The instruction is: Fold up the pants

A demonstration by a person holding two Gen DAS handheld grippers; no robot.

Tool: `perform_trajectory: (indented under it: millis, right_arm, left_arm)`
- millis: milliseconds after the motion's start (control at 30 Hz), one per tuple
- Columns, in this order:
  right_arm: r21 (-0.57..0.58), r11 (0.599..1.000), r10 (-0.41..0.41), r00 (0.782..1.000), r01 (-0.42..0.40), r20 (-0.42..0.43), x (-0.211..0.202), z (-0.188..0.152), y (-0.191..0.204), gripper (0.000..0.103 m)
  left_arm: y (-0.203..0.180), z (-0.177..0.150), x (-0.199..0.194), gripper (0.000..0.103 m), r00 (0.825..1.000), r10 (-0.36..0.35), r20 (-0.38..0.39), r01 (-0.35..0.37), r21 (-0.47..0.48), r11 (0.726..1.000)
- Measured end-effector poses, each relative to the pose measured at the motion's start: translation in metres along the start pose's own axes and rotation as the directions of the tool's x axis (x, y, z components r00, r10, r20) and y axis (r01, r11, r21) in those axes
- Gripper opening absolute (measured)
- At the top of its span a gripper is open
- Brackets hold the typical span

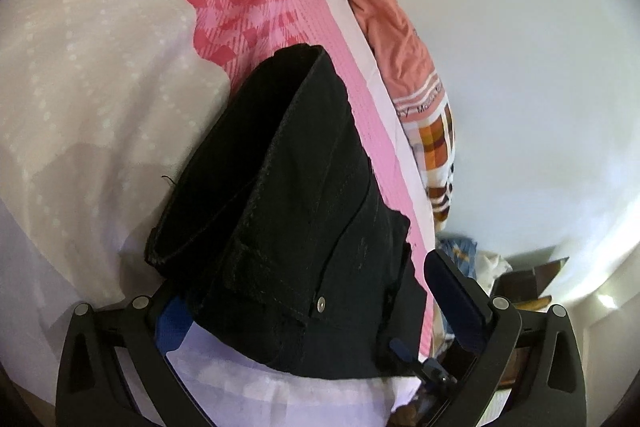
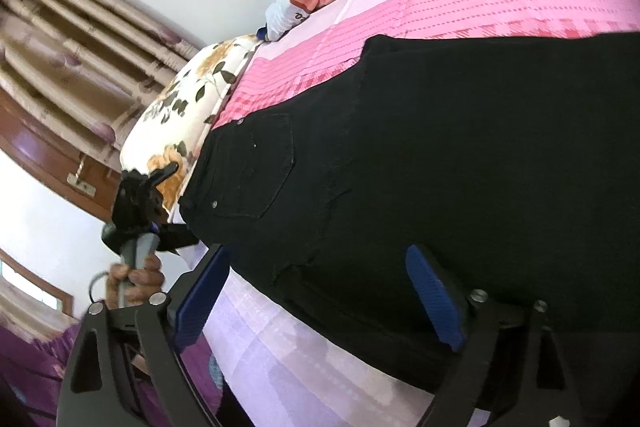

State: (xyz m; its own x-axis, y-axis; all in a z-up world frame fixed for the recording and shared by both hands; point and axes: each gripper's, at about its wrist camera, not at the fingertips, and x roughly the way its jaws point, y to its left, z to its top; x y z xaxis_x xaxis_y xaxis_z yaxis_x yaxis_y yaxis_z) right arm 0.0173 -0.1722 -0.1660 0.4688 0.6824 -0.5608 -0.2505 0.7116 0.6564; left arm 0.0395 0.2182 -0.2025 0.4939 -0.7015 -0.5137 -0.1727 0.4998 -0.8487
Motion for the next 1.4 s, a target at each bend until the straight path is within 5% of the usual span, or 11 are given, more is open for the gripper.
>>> perform_trajectory:
  millis: [100,133,167,400,500,567,733,933,1133,1267,1400]
  right_arm:
    - [-0.019,1.000,-0.004,1.000,0.004,-0.003,0.002,-0.001,0.003,0.097]
    - [-0.021,1.000,-0.003,1.000,0.003,-0.005,0.002,-0.001,0.003,0.098]
    - [-0.021,1.000,0.000,1.000,0.000,-0.005,0.002,-0.001,0.003,0.099]
    - [0.026,1.000,0.011,1.000,-0.010,-0.014,0.000,0.005,-0.003,0.099]
    - [0.081,0.997,0.009,1.000,-0.011,0.025,-0.008,0.007,-0.011,0.087]
    - [0.118,0.992,0.035,0.998,-0.041,0.051,-0.017,0.009,-0.020,0.077]
    - [0.186,0.980,0.040,0.991,-0.064,0.129,-0.051,0.021,-0.041,0.077]
    - [0.294,0.946,0.074,0.973,-0.138,0.220,-0.099,0.029,-0.079,0.078]
    - [0.405,0.877,0.141,0.945,-0.257,0.295,-0.131,0.014,-0.122,0.080]
    - [0.525,0.735,0.221,0.884,-0.429,0.412,-0.151,-0.012,-0.165,0.084]
    - [0.566,0.654,0.231,0.845,-0.501,0.481,-0.163,-0.035,-0.190,0.087]
  left_arm:
    - [0.004,0.004,-0.002,0.074,0.999,0.053,-0.006,-0.053,-0.032,0.998]
    - [0.007,0.004,-0.002,0.046,0.997,0.081,-0.001,-0.081,-0.036,0.996]
    - [0.014,0.003,-0.003,0.032,0.994,0.113,0.004,-0.112,-0.048,0.993]
    - [-0.006,-0.006,-0.007,0.027,0.982,0.185,0.045,-0.186,0.025,0.982]
    - [-0.035,-0.010,-0.011,0.027,0.977,0.195,0.086,-0.205,0.119,0.972]
    - [-0.051,-0.012,-0.012,0.027,0.978,0.185,0.094,-0.197,0.148,0.969]
    - [-0.096,-0.016,-0.011,0.026,0.984,0.138,0.110,-0.160,0.229,0.960]
    - [-0.179,-0.039,0.005,0.027,0.994,0.075,0.081,-0.101,0.407,0.908]
    - [-0.283,-0.094,0.070,0.027,0.995,-0.026,-0.099,0.080,0.599,0.797]
    - [-0.330,-0.138,0.142,0.027,0.969,-0.040,-0.244,0.200,0.678,0.707]
    - [-0.323,-0.176,0.221,0.027,0.915,0.056,-0.398,0.251,0.675,0.694]
